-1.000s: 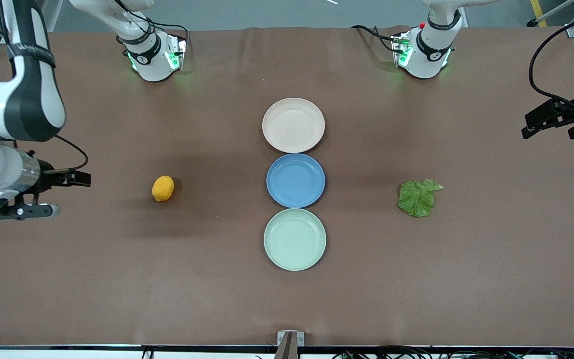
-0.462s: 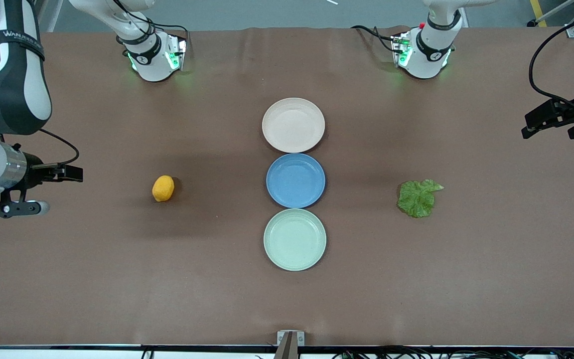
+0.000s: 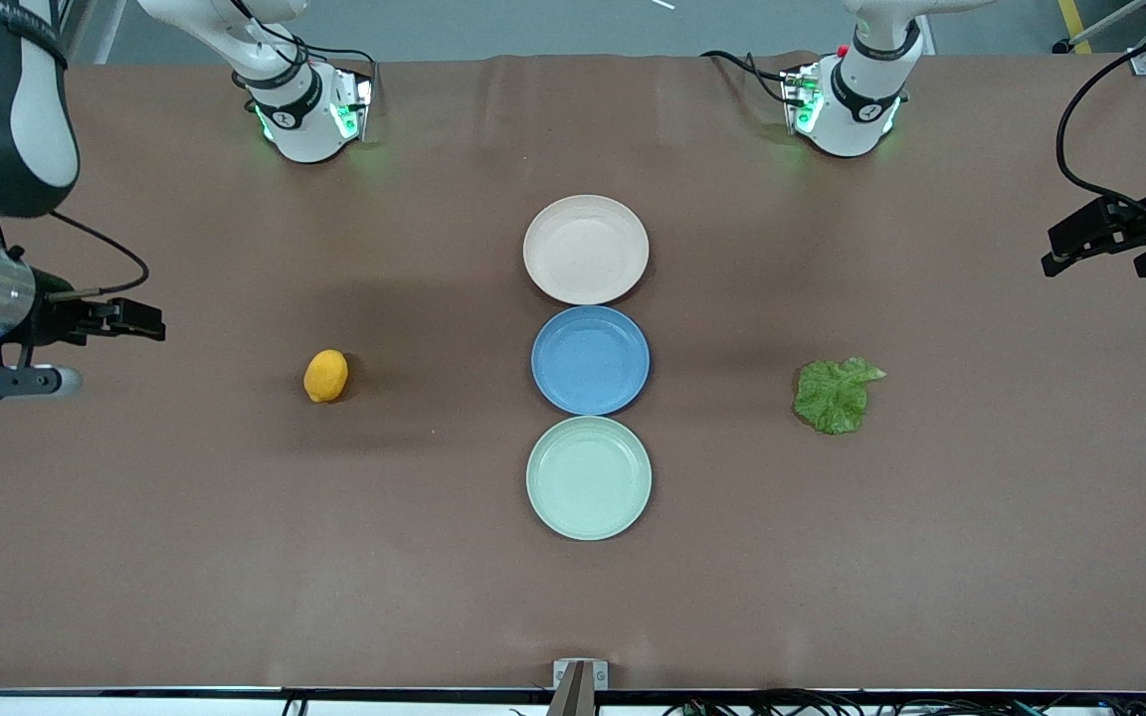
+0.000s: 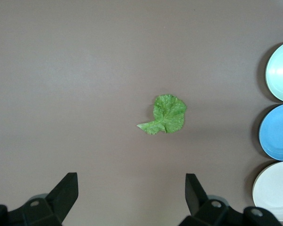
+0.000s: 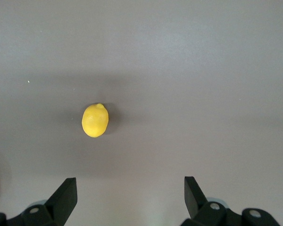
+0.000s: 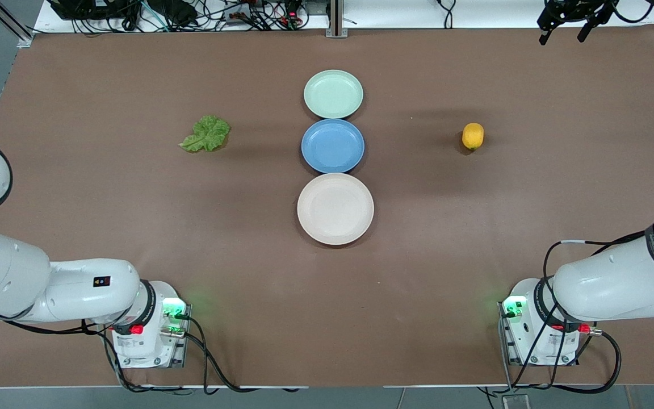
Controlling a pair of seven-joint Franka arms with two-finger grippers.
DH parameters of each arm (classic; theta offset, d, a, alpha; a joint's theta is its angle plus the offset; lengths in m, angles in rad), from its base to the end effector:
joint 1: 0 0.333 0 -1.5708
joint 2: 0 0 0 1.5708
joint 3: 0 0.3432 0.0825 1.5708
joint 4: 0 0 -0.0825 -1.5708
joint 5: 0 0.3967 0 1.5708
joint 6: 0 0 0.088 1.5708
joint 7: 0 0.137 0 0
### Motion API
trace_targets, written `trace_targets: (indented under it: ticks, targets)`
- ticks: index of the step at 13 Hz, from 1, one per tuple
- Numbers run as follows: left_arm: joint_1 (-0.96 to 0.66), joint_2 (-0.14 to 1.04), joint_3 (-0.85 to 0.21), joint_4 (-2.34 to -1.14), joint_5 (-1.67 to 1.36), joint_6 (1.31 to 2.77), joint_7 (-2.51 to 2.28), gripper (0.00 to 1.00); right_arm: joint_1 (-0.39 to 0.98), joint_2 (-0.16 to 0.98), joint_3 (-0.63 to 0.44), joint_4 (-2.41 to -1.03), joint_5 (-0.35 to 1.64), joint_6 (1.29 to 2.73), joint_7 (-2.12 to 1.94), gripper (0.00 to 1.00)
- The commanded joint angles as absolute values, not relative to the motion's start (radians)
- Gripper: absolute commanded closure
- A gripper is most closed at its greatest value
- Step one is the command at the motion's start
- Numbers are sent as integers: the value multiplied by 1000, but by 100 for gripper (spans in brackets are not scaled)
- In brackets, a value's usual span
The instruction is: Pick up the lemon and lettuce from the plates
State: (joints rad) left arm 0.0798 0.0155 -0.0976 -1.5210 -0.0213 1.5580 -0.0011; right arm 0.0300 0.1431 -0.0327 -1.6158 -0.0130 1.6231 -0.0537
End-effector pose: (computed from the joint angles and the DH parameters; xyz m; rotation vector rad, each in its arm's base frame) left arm 0.5722 -0.0127 0.6359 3.1183 -0.0268 0.0333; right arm 0.6044 -0.0023 0.5202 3.1195 0.0820 -0.2128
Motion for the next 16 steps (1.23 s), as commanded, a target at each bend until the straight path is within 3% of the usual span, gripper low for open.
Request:
trace_targets:
  ticks: [1,9,16]
  targets:
    - [83,12,-100,-1509,-17,1545,-2,0,15,-23,-26,-1810,5,1698,-66,0]
    - [83,12,-100,-1509,-17,1545,-2,0,-3,-195,-25,-1914,5,1694,-66,0]
    - [83,12,-100,-1509,-17,1545,-2,0,3,-186,-25,-1889,6,1706,-64,0]
